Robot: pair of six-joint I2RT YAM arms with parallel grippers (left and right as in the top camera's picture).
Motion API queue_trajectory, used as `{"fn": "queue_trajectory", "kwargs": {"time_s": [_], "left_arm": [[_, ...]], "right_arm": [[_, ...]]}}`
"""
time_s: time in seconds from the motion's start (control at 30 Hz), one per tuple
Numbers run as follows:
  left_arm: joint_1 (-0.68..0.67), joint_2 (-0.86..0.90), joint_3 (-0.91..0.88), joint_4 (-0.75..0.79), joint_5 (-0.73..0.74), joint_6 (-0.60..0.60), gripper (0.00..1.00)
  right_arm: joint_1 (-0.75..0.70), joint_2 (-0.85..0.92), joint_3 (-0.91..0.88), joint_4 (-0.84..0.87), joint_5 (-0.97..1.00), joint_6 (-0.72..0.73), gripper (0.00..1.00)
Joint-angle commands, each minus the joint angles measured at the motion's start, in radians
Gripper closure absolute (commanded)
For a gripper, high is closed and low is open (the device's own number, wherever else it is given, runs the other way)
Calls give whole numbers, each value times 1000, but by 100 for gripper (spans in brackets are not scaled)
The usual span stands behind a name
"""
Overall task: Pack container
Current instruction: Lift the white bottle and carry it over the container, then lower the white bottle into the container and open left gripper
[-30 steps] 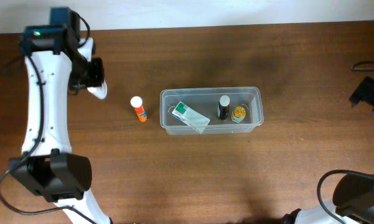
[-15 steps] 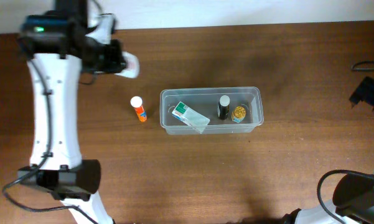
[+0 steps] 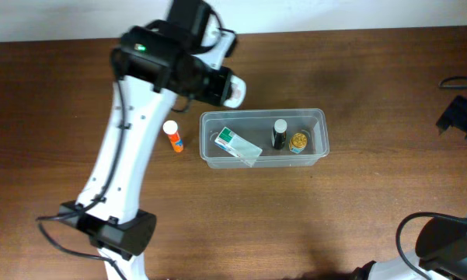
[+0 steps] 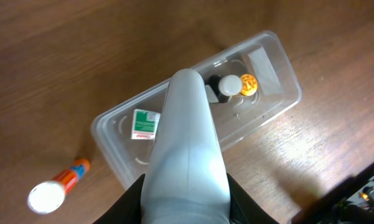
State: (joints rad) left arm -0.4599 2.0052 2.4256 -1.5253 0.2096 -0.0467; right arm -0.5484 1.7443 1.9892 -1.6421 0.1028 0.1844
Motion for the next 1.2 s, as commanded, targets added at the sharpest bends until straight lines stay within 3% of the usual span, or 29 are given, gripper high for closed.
{"fn": "queue_trajectory", "kwargs": {"time_s": [0.0, 0.73, 1.17], "left_arm": [[-33, 45, 7, 14, -57, -3, 67], [-140, 301, 7, 3, -50, -10, 67], [-146, 362, 4, 44, -50, -10, 67]], "right_arm": [[-2, 5, -3, 1, -6, 8, 2], [-2, 5, -3, 1, -6, 8, 2], [-2, 5, -3, 1, -6, 8, 2]]}}
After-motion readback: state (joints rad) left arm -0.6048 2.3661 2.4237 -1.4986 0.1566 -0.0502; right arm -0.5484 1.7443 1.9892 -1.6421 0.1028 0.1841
